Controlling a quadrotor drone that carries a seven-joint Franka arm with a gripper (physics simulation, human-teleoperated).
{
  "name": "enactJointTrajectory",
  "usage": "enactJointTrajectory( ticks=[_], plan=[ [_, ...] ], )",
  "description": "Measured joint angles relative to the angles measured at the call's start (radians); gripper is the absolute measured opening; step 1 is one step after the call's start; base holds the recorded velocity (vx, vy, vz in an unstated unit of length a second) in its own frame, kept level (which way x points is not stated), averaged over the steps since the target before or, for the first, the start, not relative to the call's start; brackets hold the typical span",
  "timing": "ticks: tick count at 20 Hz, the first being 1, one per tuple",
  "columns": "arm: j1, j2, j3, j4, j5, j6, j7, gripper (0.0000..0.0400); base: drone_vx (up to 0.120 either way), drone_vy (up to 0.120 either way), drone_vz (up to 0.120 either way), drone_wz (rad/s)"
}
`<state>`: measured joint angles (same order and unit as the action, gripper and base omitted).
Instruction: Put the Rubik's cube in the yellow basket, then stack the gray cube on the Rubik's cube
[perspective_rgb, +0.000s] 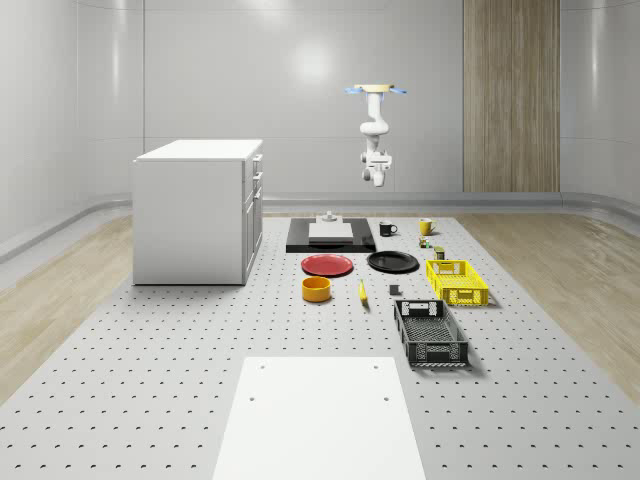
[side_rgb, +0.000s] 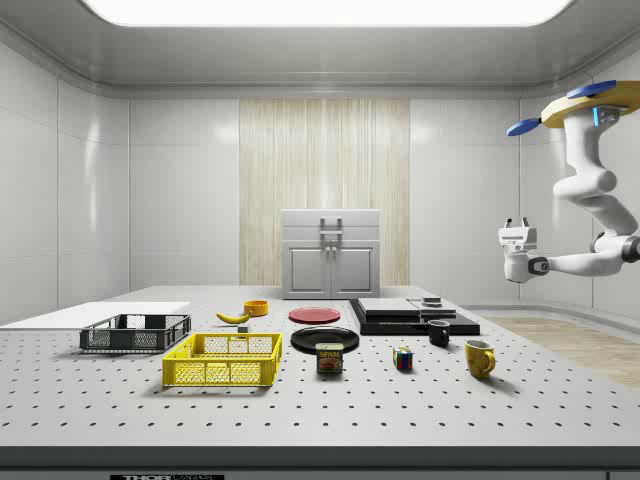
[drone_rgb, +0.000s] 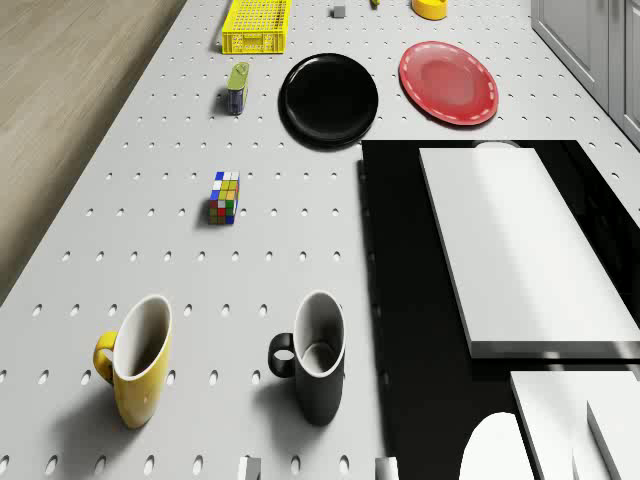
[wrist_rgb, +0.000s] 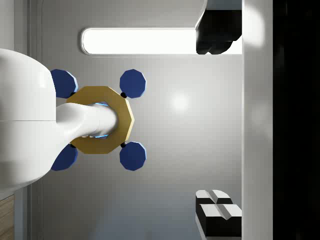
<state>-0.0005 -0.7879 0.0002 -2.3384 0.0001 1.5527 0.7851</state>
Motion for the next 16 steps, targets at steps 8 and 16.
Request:
enactJointTrajectory(
  ticks=[8,16],
  plan=[
    [-0.003,0.040,0.002,0.170,0.001,-0.124,-0.002,0.0400,0.030,0.025,0.000,0.000],
    [-0.005,0.079,0.003,0.273,0.002,-0.182,-0.003,0.0400,0.120,0.120,0.000,0.000]
  ],
)
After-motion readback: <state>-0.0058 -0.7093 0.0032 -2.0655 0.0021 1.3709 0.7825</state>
